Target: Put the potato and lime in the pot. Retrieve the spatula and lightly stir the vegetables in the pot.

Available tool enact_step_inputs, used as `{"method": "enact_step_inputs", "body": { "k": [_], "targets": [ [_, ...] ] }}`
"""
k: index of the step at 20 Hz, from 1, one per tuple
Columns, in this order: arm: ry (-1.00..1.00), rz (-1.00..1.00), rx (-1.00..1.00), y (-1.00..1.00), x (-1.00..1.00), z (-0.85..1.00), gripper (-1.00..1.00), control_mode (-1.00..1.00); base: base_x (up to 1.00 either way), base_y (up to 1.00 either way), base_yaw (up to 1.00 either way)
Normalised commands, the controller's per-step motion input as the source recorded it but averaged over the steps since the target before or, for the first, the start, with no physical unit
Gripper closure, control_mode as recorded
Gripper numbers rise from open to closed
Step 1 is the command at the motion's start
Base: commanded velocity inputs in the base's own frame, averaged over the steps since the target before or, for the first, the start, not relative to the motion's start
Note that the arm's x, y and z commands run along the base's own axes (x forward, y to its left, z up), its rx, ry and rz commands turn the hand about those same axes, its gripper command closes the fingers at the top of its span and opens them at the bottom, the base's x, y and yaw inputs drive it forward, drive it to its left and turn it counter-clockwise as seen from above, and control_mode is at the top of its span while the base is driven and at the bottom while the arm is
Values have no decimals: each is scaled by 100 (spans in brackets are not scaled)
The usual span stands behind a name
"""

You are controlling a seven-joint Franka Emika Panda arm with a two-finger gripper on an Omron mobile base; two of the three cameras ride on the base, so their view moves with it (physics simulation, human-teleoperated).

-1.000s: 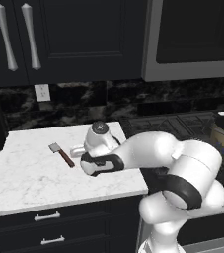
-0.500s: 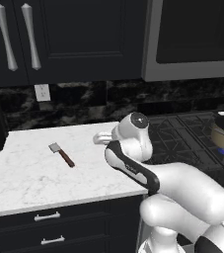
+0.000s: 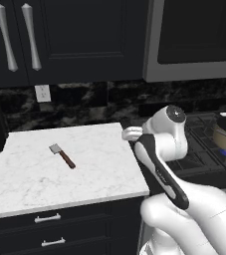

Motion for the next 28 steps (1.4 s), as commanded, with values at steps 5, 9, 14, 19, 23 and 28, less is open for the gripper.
{"method": "enact_step_inputs", "body": {
  "k": [5,9,14,19,23,28],
  "targets": [
    [4,0,-6,-49,-1,0,100,100,0,-36,0],
    [0,0,0,0,0,0,100,100,0,-100,0],
    [0,0,0,0,0,0,100,100,10,-100,0],
    [0,0,0,-55,31,0,100,-100,10,-39,0],
    [4,0,0,-79,87,-1,100,-100,0,0,0],
    [12,-2,0,-9,100,-10,100,-100,0,0,0]
  ]
}}
